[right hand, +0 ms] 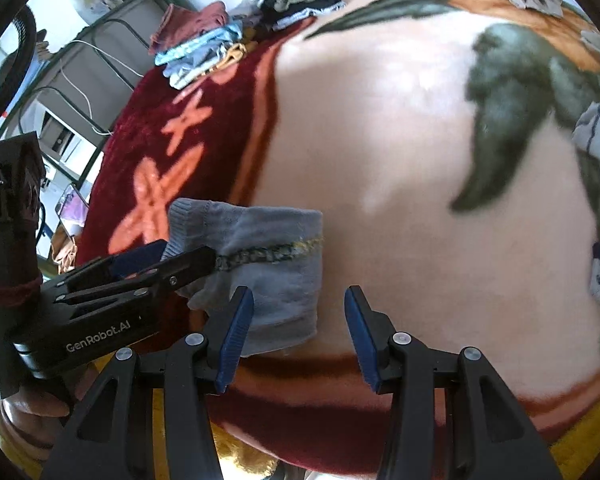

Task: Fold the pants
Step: 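Grasp the folded grey sock with the right tool and lift it, then carry the folded sock with the right tool onto the folded clothes stack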

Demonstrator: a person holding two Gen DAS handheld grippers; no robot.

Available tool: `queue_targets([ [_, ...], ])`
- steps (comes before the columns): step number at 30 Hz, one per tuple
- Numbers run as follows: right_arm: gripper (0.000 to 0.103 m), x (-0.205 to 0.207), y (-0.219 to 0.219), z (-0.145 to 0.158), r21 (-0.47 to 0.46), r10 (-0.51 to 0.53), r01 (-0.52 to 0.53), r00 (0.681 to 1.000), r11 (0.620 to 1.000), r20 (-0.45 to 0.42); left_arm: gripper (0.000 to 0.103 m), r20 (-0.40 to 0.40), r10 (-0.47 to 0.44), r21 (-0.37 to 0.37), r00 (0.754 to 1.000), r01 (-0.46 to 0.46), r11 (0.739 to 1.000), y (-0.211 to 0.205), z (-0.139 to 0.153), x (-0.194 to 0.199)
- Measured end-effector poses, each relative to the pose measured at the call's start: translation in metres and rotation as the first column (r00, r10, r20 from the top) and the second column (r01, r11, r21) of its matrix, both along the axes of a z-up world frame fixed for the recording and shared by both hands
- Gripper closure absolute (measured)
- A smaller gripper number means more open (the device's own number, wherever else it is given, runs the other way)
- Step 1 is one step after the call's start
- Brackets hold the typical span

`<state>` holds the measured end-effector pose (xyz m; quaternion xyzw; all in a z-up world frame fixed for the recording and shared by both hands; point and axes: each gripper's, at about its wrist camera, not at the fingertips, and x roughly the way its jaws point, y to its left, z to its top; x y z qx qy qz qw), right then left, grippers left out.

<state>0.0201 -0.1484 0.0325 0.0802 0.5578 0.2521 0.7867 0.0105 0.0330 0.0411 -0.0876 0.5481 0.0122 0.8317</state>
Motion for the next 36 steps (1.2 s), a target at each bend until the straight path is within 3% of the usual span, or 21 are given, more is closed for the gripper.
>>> queue_targets([
  [8, 0.055, 0.003, 0.004, -0.017, -0.010, 0.007, -0.007, 1.000, 1.000, -0.016, 0.026, -0.023, 0.015, -0.045, 1.000, -0.016, 0.999, 0.009, -0.015, 0.002],
  [18, 0.054, 0.003, 0.003, -0.026, 0.018, -0.006, 0.007, 1.000, 1.000, -0.024, 0.025, -0.020, 0.022, -0.073, 1.000, -0.024, 0.997, 0.011, -0.023, 0.003],
  [22, 0.057, 0.002, 0.007, -0.023, -0.004, -0.013, 0.013, 1.000, 1.000, -0.023, 0.026, -0.013, 0.017, -0.048, 1.000, -0.017, 0.999, 0.006, -0.022, 0.003],
  [27, 0.068, 0.000, 0.008, -0.022, 0.008, -0.012, 0.012, 1.000, 1.000, -0.022, 0.034, 0.000, 0.012, -0.057, 1.000, -0.012, 0.998, 0.003, -0.021, 0.002],
  [29, 0.076, 0.000, 0.009, -0.022, 0.032, -0.008, 0.010, 0.999, 0.999, -0.037, 0.045, 0.010, 0.001, -0.062, 1.000, -0.001, 0.998, 0.000, -0.019, 0.000],
  [32, 0.077, -0.001, 0.010, -0.022, 0.031, -0.007, 0.008, 0.999, 0.999, -0.035, 0.061, 0.026, -0.013, -0.082, 1.000, 0.015, 0.997, -0.004, -0.017, -0.001],
  [36, 0.084, 0.000, 0.007, -0.021, 0.052, -0.011, 0.013, 0.999, 0.999, -0.041, 0.070, 0.038, -0.006, -0.115, 0.999, 0.010, 0.993, -0.004, -0.016, -0.003],
])
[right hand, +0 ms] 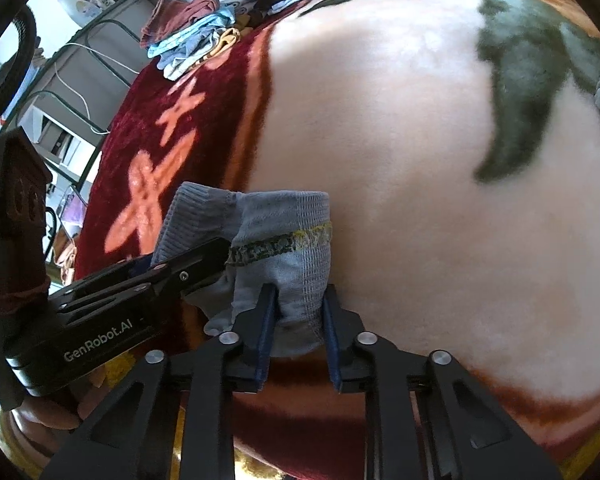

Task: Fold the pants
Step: 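Carry the folded sock with the right tool onto the folded clothes stack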

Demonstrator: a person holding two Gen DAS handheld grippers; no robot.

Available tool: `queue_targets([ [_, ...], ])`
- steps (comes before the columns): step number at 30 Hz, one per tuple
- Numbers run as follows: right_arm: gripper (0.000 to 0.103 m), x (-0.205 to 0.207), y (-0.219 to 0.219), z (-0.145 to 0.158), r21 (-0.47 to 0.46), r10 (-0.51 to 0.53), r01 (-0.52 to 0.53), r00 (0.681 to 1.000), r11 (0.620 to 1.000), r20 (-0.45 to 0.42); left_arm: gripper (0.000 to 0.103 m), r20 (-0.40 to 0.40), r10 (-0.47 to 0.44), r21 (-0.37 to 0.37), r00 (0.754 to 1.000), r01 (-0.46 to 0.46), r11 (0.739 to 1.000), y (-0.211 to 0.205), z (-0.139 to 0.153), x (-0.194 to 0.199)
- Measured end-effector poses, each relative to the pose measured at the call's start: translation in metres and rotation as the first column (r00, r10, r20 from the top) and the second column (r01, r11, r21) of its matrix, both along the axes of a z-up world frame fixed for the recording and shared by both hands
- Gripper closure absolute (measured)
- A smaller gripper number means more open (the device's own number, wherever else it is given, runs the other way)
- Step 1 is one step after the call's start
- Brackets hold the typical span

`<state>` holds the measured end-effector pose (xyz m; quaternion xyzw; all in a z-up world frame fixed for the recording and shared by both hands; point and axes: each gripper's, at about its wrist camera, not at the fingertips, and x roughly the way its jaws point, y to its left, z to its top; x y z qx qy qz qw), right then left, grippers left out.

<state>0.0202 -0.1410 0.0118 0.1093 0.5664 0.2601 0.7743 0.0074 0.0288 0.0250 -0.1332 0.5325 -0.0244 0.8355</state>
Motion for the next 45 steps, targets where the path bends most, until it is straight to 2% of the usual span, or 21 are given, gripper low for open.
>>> queue_targets([
  [4, 0.089, -0.004, 0.000, 0.010, 0.006, 0.011, -0.011, 0.999, 1.000, 0.034, 0.075, 0.020, 0.010, -0.013, 1.000, -0.010, 1.000, 0.002, 0.007, -0.005],
  [13, 0.091, -0.013, -0.003, 0.031, 0.028, 0.021, -0.023, 0.997, 0.999, 0.075, 0.076, 0.065, 0.030, -0.014, 0.997, -0.029, 0.999, 0.004, 0.030, -0.020],
  [30, 0.091, -0.042, 0.000, 0.093, 0.036, 0.045, -0.053, 0.981, 0.998, 0.187, 0.076, 0.168, 0.034, 0.065, 0.985, -0.045, 0.997, -0.003, 0.099, -0.050],
  [34, 0.091, -0.047, 0.003, 0.110, 0.028, 0.047, -0.054, 0.975, 0.998, 0.218, 0.076, 0.193, 0.038, 0.065, 0.981, -0.051, 0.997, -0.002, 0.114, -0.056],
  [45, 0.091, -0.033, 0.025, 0.145, 0.011, 0.076, -0.081, 0.963, 0.997, 0.258, 0.076, 0.260, 0.049, 0.072, 0.964, -0.070, 0.995, 0.017, 0.146, -0.051],
])
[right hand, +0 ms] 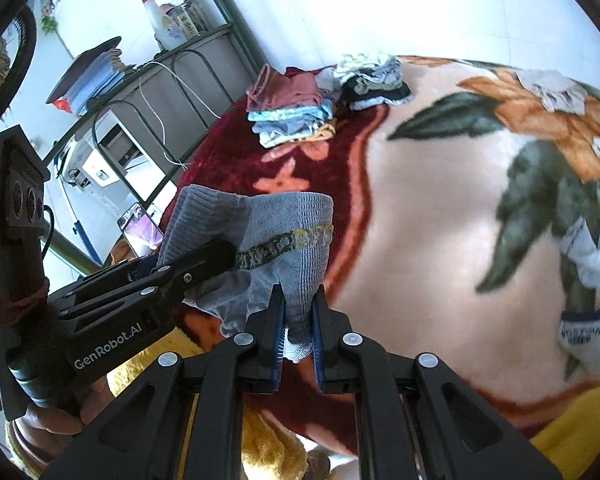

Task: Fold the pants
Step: 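Carry the folded sock with the right tool onto the folded clothes stack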

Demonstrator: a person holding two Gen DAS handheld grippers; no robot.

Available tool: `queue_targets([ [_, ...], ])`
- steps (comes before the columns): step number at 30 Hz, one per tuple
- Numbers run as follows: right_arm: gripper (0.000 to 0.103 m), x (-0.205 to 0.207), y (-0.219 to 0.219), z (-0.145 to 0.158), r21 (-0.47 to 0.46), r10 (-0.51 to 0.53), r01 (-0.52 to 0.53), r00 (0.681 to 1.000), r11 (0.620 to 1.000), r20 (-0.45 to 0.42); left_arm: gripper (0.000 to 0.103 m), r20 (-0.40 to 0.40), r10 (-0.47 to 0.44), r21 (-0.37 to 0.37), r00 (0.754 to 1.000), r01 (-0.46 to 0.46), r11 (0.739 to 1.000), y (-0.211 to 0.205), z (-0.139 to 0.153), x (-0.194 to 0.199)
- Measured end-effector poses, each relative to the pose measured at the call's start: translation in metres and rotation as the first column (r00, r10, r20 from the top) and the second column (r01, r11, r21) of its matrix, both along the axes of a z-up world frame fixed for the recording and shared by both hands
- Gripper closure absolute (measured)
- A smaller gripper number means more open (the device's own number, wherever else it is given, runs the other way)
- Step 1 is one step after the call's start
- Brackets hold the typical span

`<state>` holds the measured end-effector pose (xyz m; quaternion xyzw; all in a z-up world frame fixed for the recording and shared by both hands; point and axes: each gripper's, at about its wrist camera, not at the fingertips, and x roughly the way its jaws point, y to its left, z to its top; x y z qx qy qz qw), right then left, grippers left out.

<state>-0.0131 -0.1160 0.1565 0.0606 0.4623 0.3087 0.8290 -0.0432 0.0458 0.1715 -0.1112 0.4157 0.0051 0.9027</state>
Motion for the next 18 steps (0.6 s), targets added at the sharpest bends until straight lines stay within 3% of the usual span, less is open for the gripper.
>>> queue_targets([
  [8, 0.091, 0.037, 0.039, 0.003, 0.030, 0.030, -0.029, 0.999, 0.999, -0.014, 0.076, 0.005, 0.040, 0.011, 0.999, -0.040, 0.999, 0.038, 0.009, 0.030],
  [18, 0.091, 0.115, 0.094, -0.016, 0.050, 0.064, -0.061, 0.997, 0.997, -0.053, 0.076, -0.019, 0.085, 0.005, 0.996, -0.085, 0.996, 0.099, -0.006, 0.099],
])
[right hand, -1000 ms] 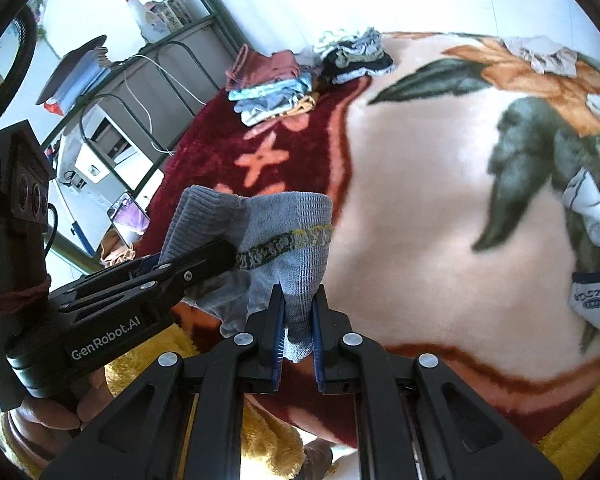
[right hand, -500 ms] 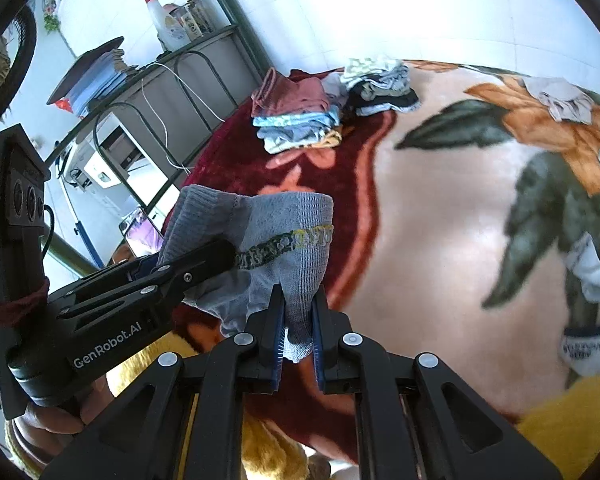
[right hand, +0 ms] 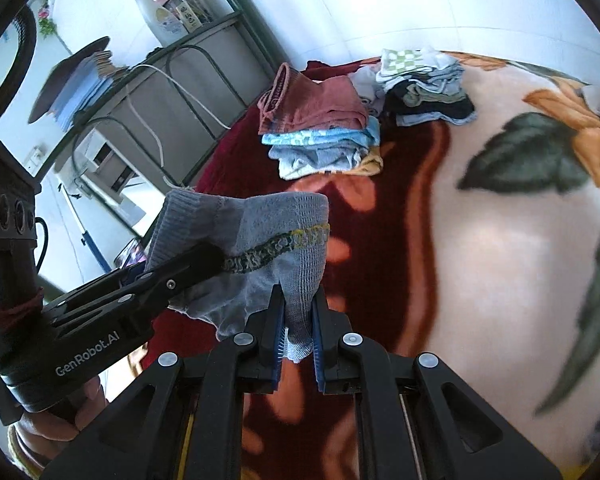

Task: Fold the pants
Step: 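Carry the folded sock with the right tool onto the folded clothes stack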

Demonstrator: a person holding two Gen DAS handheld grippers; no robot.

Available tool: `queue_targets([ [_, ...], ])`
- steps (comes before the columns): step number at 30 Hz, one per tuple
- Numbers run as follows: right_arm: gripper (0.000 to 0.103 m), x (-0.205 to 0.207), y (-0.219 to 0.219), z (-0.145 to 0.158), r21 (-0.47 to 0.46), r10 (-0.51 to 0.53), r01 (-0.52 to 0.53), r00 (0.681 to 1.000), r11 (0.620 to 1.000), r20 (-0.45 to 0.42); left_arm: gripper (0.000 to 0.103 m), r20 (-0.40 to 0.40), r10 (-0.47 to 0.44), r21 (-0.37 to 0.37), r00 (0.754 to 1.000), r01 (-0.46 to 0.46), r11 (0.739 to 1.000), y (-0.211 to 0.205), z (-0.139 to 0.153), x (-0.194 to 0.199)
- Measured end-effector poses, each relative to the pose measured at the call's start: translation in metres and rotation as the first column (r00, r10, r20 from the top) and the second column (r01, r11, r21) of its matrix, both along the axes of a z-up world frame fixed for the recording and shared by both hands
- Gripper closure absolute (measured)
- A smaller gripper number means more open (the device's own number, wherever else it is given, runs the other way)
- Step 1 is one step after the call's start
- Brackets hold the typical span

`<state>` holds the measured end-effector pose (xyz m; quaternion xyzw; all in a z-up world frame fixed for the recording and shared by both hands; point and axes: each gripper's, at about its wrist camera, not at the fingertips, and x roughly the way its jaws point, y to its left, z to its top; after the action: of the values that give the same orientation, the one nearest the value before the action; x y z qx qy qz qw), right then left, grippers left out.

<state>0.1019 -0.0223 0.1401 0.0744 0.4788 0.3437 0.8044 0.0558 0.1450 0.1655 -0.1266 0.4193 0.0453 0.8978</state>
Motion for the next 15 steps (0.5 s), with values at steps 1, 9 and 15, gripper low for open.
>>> queue_targets([
  [1, 0.091, 0.008, 0.005, -0.003, 0.001, 0.002, -0.002, 1.000, 1.000, 0.000, 0.076, -0.002, 0.002, 0.006, 1.000, -0.002, 1.000, 0.006, -0.004, 0.011],
  [9, 0.091, 0.071, 0.039, -0.032, -0.020, -0.010, 0.010, 1.000, 1.000, -0.025, 0.076, -0.031, 0.033, -0.053, 0.999, -0.035, 0.998, 0.043, -0.047, 0.073],
  [15, 0.091, 0.095, 0.049, -0.052, -0.026, -0.020, 0.019, 0.999, 0.999, -0.045, 0.076, -0.051, 0.052, -0.090, 0.997, -0.057, 0.994, 0.057, -0.072, 0.100],
])
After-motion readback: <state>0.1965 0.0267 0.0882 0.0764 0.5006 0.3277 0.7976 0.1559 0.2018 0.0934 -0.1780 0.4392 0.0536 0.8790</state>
